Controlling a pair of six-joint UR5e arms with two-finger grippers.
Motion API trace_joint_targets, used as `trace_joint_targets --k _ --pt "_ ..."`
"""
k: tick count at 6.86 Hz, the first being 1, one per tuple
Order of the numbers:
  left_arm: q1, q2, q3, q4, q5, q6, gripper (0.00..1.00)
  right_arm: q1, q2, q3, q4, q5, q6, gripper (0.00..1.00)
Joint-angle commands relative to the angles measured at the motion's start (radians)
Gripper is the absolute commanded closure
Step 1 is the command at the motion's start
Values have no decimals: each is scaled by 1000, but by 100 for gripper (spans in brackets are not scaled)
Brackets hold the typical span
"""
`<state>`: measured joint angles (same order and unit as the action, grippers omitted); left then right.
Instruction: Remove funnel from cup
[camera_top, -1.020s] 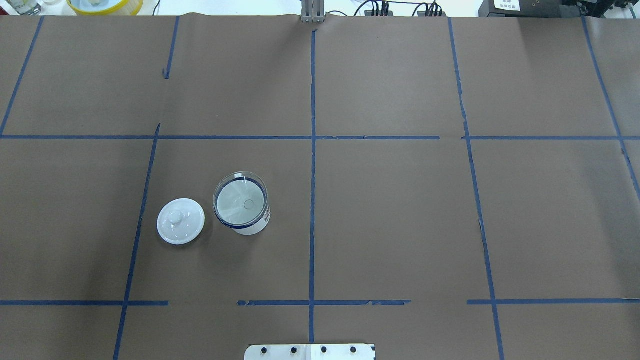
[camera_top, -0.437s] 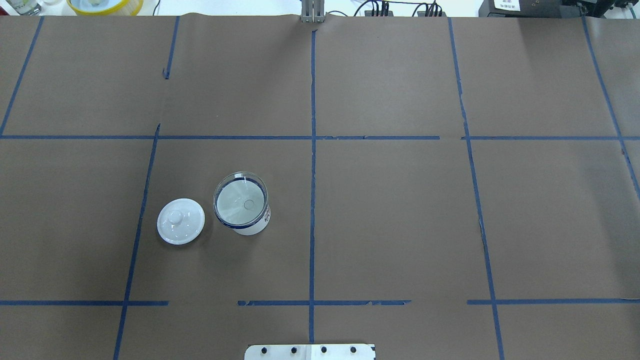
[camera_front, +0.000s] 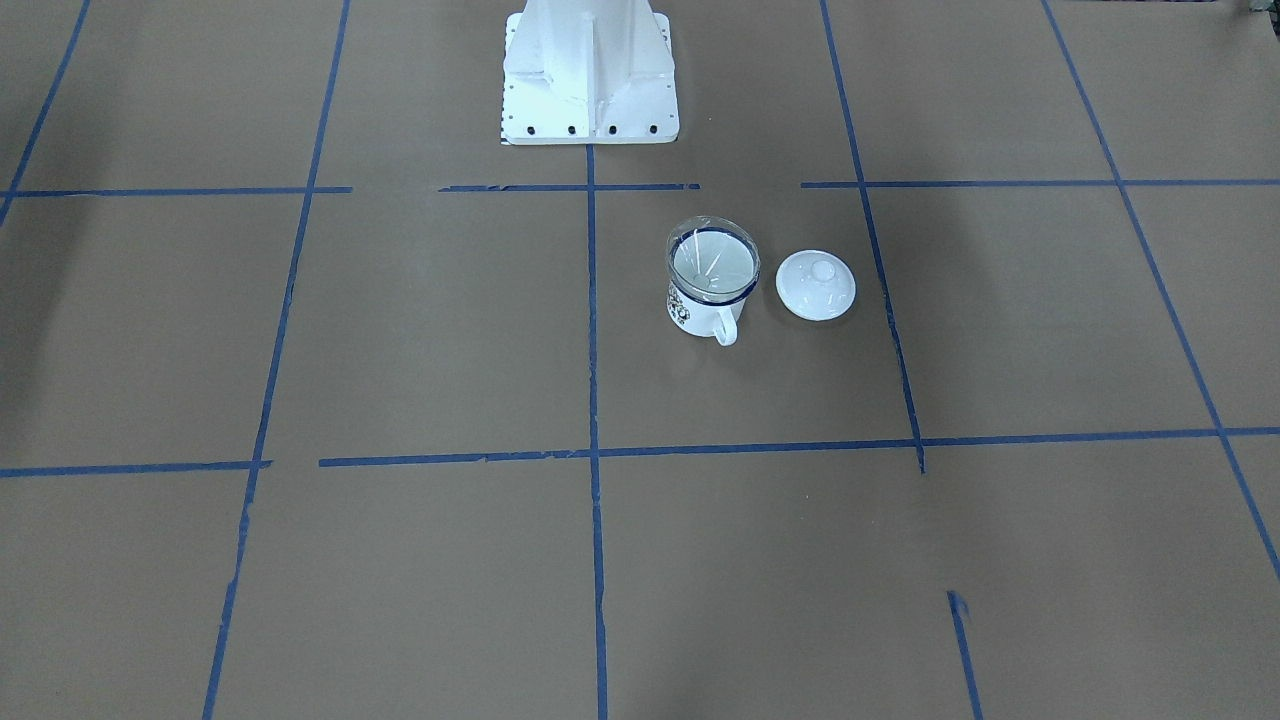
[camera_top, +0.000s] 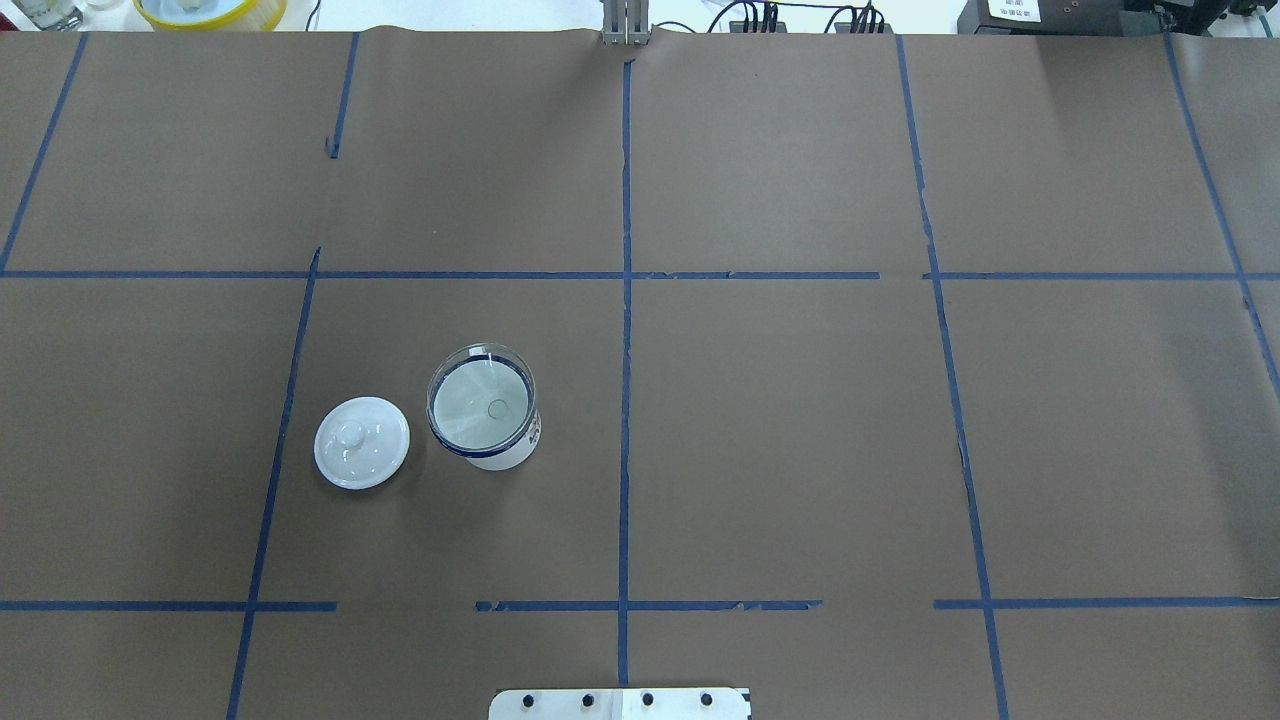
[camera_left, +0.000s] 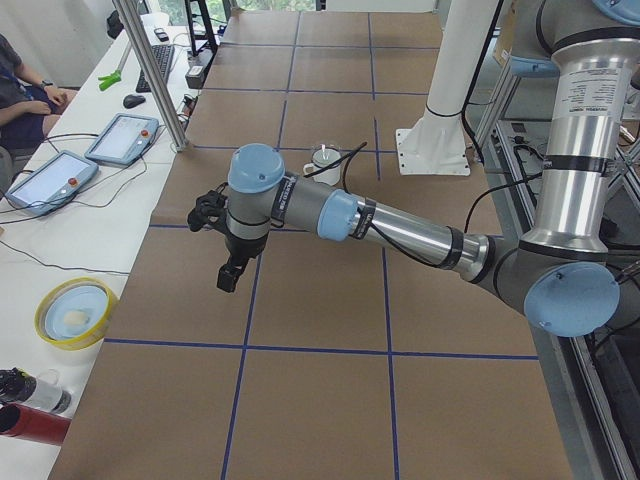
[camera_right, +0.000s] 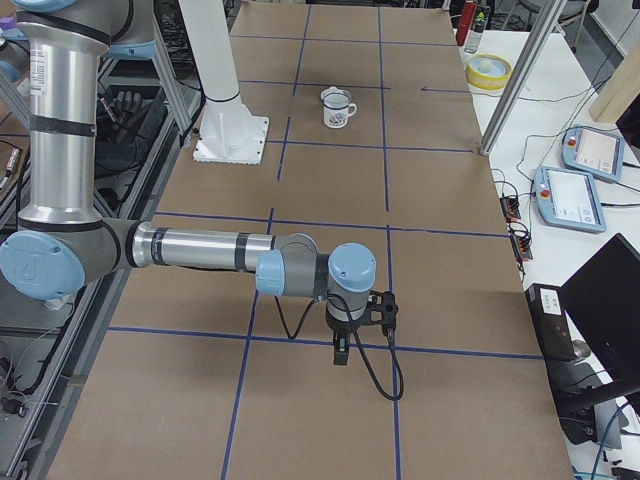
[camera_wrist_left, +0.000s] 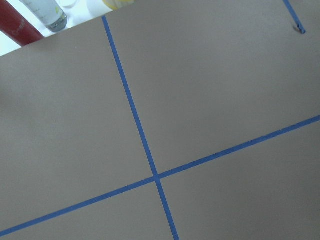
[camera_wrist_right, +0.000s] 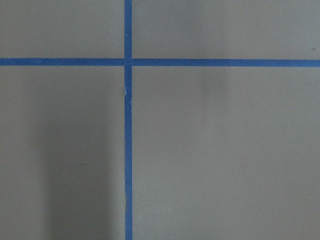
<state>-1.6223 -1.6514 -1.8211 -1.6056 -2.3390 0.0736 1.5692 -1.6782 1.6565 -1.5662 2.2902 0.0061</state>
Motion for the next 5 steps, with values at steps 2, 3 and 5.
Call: trace_joint_targets --k 2,3,5 --pt "62 5 -13 -207 -29 -309 0 0 0 0 0 0 0 0" --pt "155 5 -59 -201 -22 -532 0 0 0 0 0 0 0 0" --pt "371 -54 -148 -192 58 -936 0 0 0 0 0 0 0 0"
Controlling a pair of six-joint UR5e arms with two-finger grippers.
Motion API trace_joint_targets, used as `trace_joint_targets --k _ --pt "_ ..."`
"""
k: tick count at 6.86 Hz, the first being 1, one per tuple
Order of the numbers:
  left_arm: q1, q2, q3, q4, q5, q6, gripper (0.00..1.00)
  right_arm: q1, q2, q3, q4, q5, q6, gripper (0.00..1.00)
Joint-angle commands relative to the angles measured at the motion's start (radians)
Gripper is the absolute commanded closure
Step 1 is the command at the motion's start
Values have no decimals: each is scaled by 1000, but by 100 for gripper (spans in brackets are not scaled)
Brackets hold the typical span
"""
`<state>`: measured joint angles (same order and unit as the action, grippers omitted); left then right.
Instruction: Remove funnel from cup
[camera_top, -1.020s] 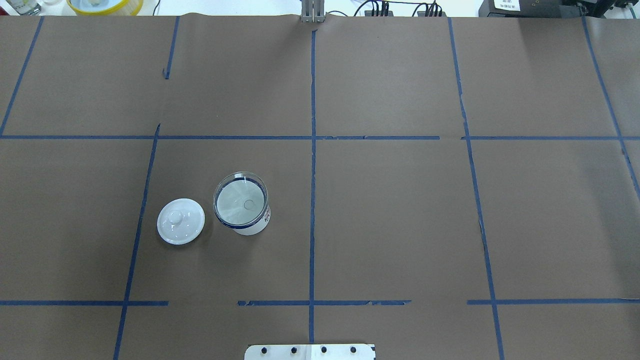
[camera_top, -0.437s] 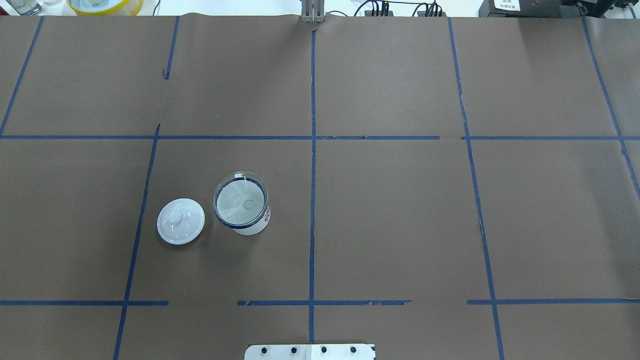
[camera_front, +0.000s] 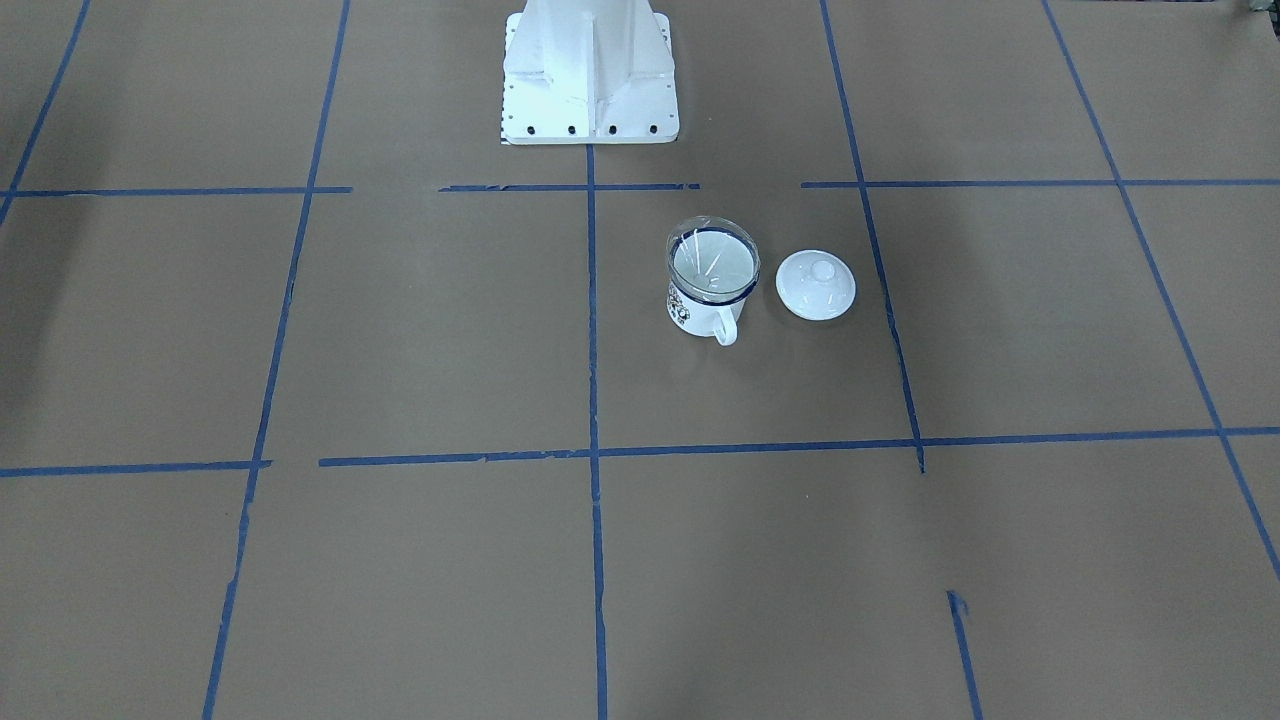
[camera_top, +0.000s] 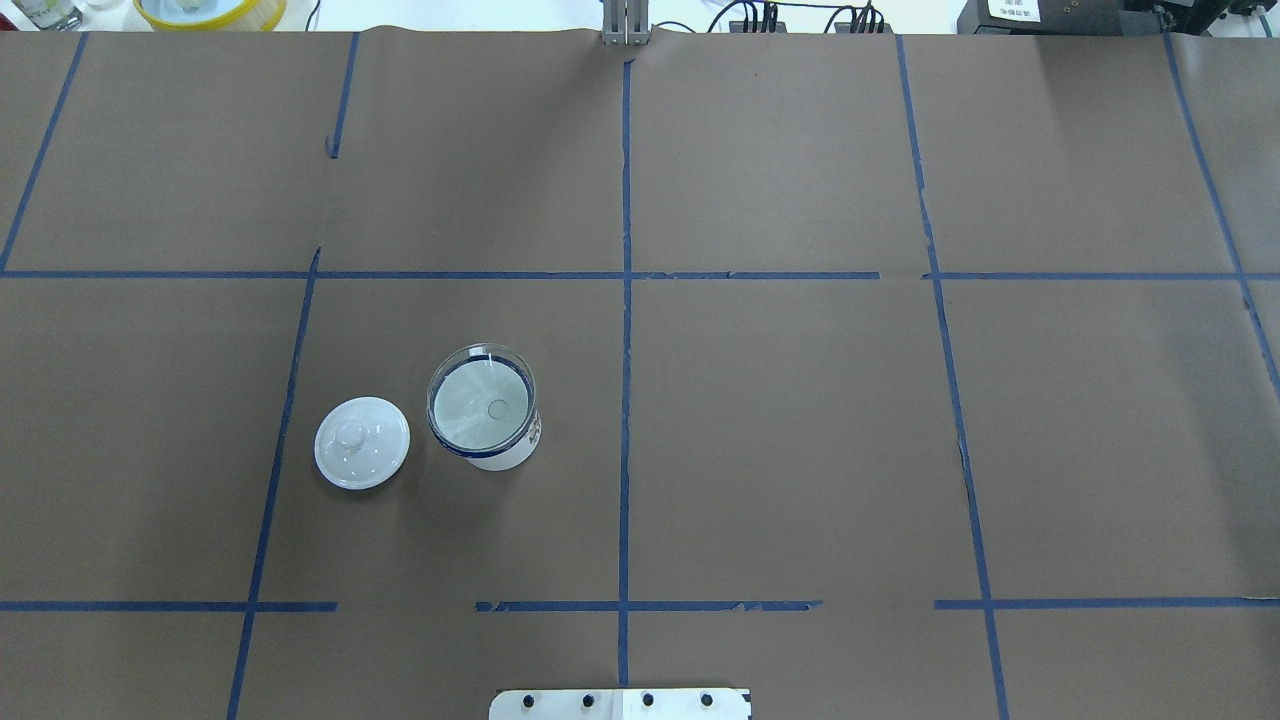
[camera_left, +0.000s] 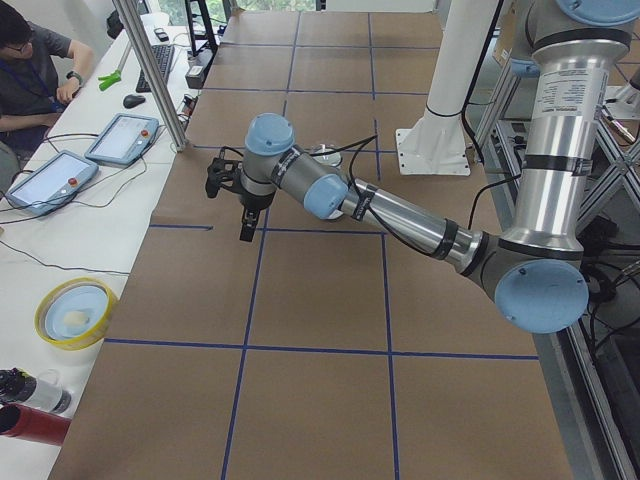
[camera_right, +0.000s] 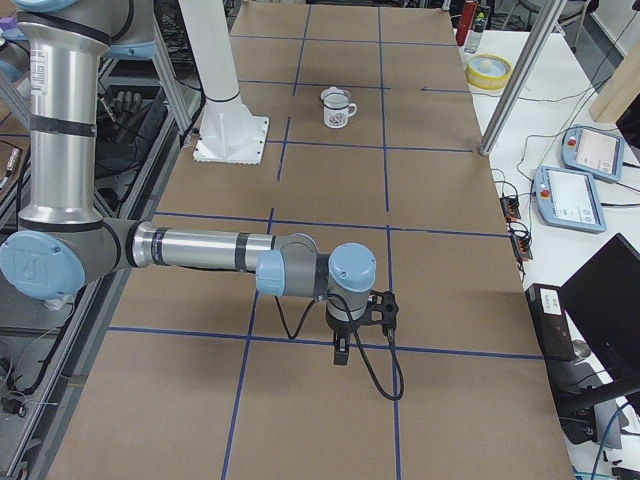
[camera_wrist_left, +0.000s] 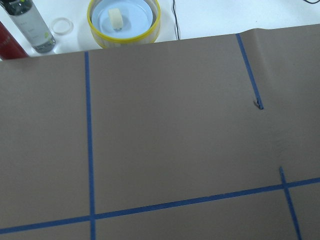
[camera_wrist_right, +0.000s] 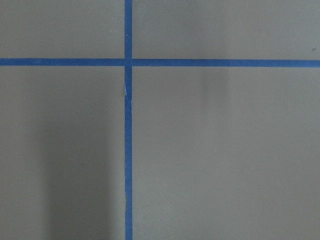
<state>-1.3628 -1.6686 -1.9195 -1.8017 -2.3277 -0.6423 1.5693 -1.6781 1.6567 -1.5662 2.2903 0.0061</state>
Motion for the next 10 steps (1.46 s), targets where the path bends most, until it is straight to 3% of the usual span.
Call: trace_joint_targets --k 1,2,3,4,5,8,10 --pt "202 -96 -61 8 51 -379 0 0 0 0 0 0 0 0" --pt "294 -194 -61 65 57 -525 0 0 0 0 0 0 0 0" --pt "380 -330 -58 206 98 -637 0 0 0 0 0 0 0 0" --pt "469 -455 -53 348 187 -702 0 0 0 0 0 0 0 0" --pt "529 -508 -32 370 221 -785 0 0 0 0 0 0 0 0" --pt "672 -573 82 360 335 -850 0 0 0 0 0 0 0 0" --pt "727 -565 105 283 341 -855 0 0 0 0 0 0 0 0"
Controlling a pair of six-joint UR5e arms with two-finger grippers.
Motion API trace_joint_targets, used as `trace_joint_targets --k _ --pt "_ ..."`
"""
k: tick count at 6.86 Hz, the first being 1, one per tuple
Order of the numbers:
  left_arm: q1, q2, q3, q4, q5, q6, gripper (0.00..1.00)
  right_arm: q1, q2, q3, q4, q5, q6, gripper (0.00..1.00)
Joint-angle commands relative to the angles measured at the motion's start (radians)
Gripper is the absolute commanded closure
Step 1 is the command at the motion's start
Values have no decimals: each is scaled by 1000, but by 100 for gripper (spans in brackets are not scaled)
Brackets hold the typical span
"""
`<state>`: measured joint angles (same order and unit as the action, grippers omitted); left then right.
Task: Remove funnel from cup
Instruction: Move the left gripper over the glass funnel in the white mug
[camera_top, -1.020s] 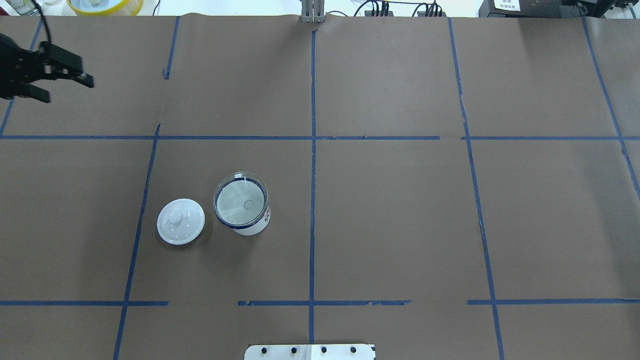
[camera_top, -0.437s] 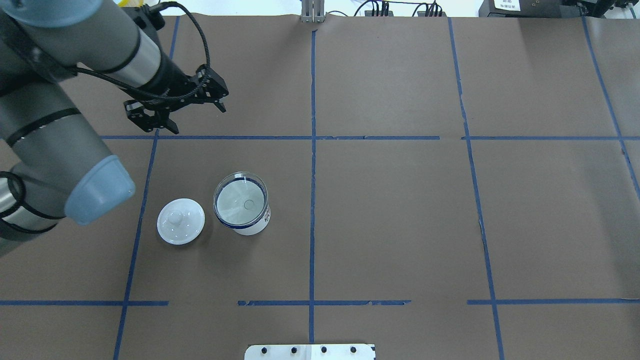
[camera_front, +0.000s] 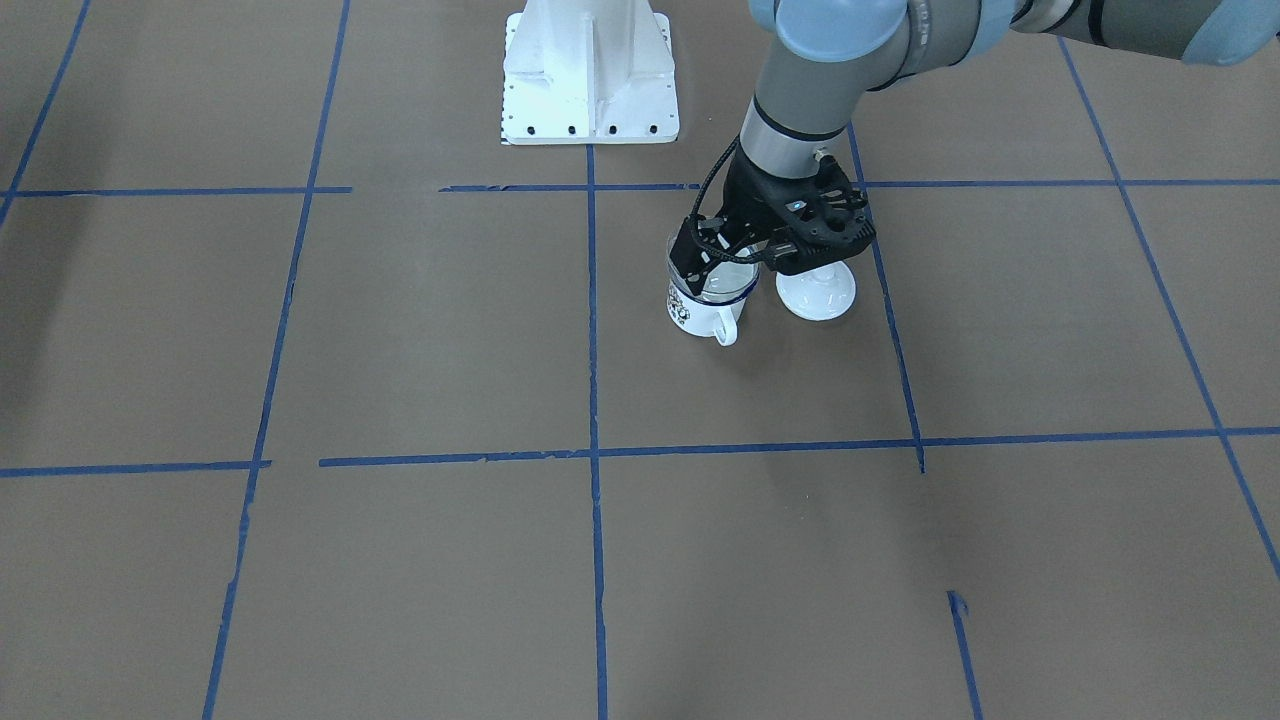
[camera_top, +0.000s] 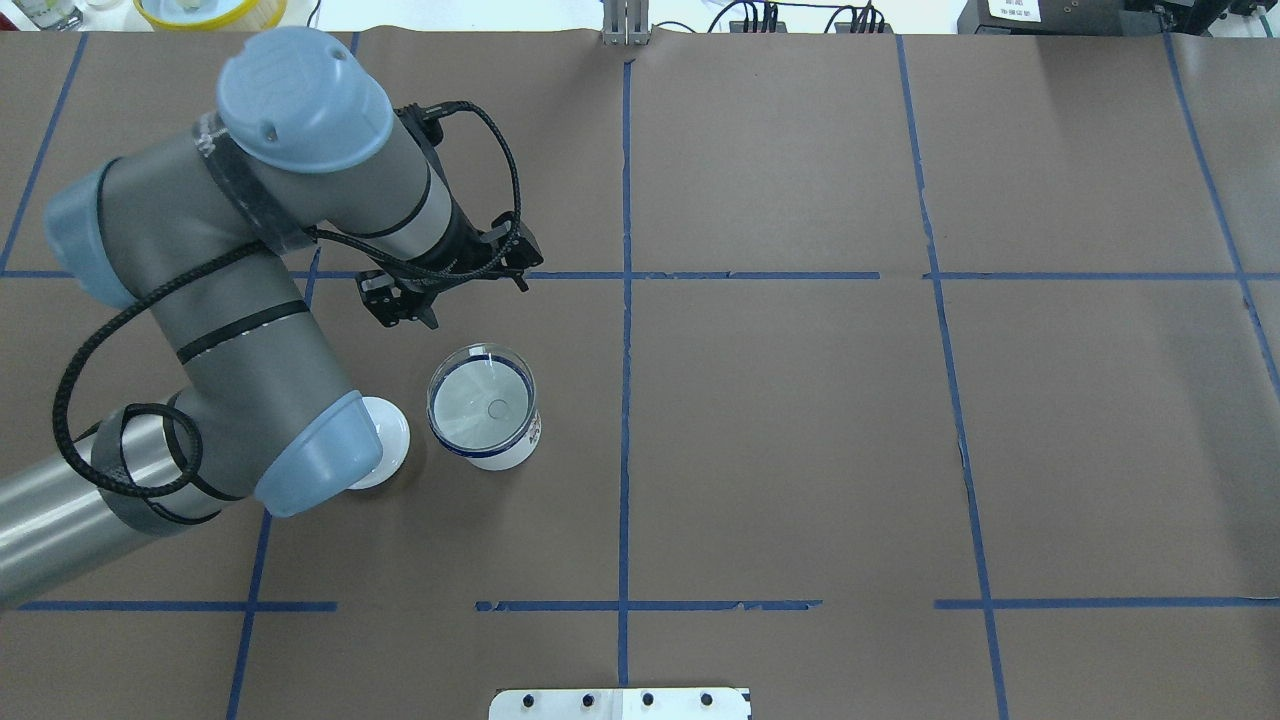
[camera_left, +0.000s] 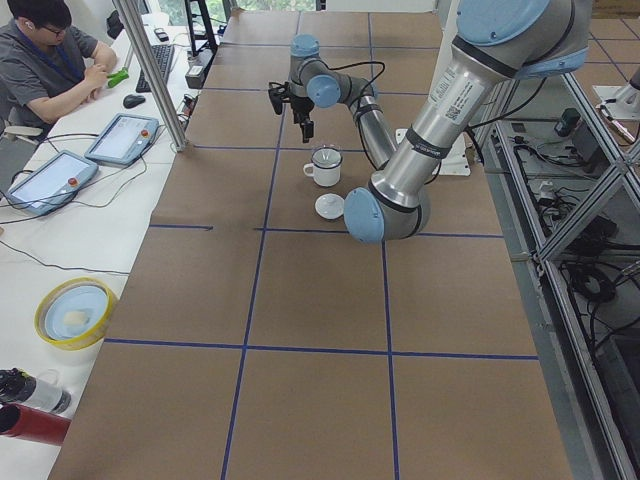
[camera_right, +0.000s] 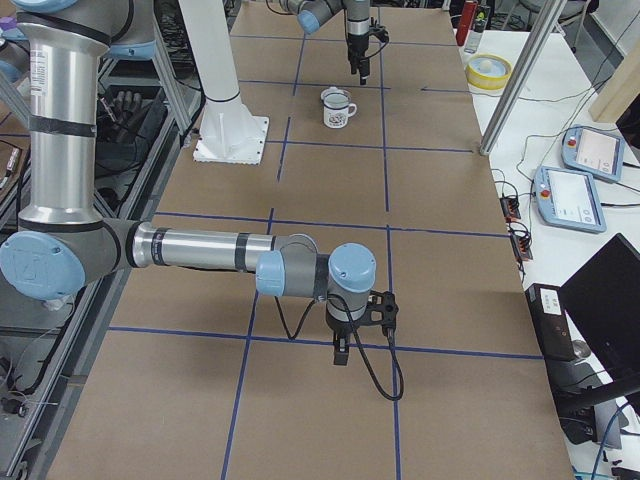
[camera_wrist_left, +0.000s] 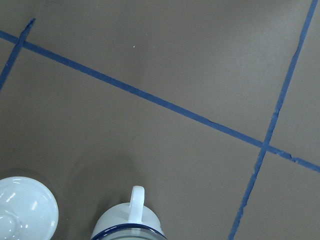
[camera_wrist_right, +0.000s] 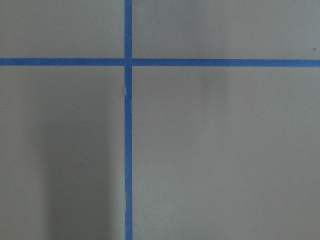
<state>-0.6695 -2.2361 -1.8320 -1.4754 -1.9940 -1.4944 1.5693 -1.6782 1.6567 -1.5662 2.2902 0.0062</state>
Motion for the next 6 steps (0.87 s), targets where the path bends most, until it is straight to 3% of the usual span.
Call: trace_joint_targets --k 1,3,4,5,6 --pt "51 7 46 -95 6 -1 0 0 0 0 0 0 0 0" --pt "56 10 88 -146 6 2 1 0 0 0 0 0 0 0" --pt "70 13 89 -146 6 2 10 0 0 0 0 0 0 0" --pt "71 13 88 -145 4 5 26 0 0 0 0 0 0 0" --pt "71 12 82 -145 1 5 65 0 0 0 0 0 0 0"
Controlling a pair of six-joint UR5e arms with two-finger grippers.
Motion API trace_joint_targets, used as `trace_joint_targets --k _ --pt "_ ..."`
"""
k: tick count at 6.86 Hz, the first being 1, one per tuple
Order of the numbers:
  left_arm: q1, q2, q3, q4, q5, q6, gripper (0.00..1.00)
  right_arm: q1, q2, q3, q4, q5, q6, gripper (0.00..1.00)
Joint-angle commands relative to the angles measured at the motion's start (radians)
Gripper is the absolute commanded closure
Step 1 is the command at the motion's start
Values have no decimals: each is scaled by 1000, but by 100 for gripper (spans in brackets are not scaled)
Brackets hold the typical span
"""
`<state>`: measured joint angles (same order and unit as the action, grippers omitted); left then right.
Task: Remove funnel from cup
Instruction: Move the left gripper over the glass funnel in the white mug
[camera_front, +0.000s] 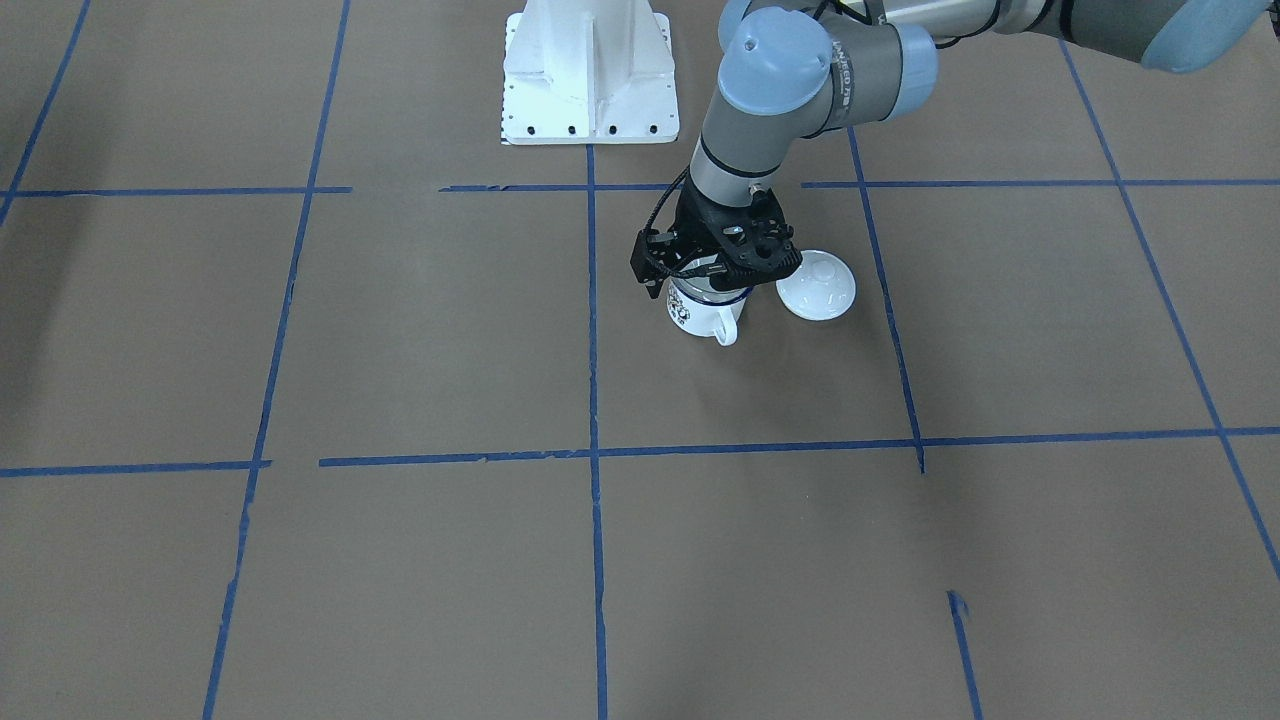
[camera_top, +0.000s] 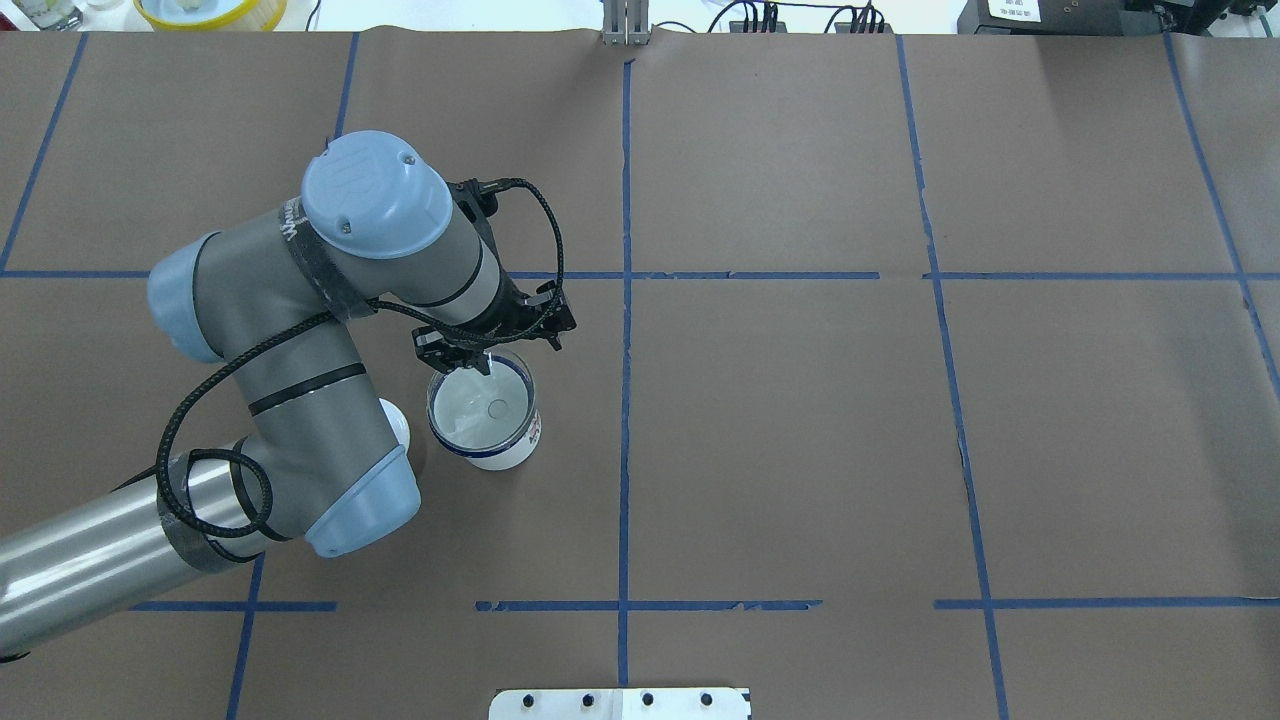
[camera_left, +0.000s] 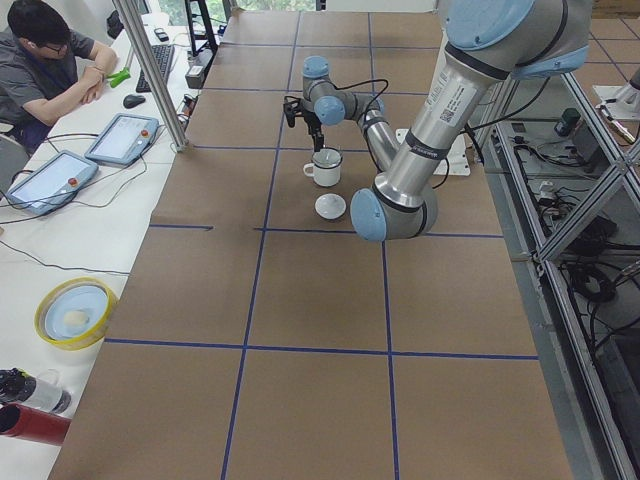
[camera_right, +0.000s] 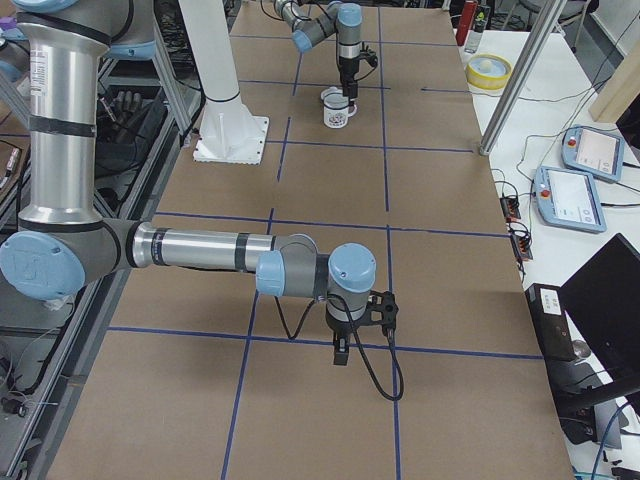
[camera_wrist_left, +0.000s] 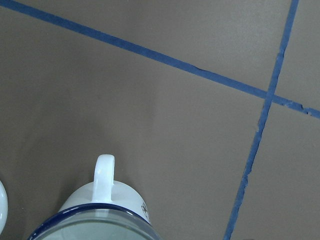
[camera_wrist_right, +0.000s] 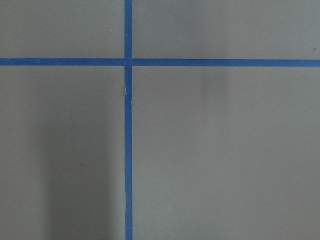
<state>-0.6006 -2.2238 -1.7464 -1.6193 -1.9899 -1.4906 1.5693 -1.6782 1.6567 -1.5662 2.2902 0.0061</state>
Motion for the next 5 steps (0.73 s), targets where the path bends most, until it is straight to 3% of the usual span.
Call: trace_joint_targets --k 1,2,5 --pt "2 0 -10 2 -3 1 93 0 0 0 0 0 0 0" --pt "2 0 -12 4 -3 1 100 0 0 0 0 0 0 0" --pt "2 7 -30 12 -3 0 100 0 0 0 0 0 0 0"
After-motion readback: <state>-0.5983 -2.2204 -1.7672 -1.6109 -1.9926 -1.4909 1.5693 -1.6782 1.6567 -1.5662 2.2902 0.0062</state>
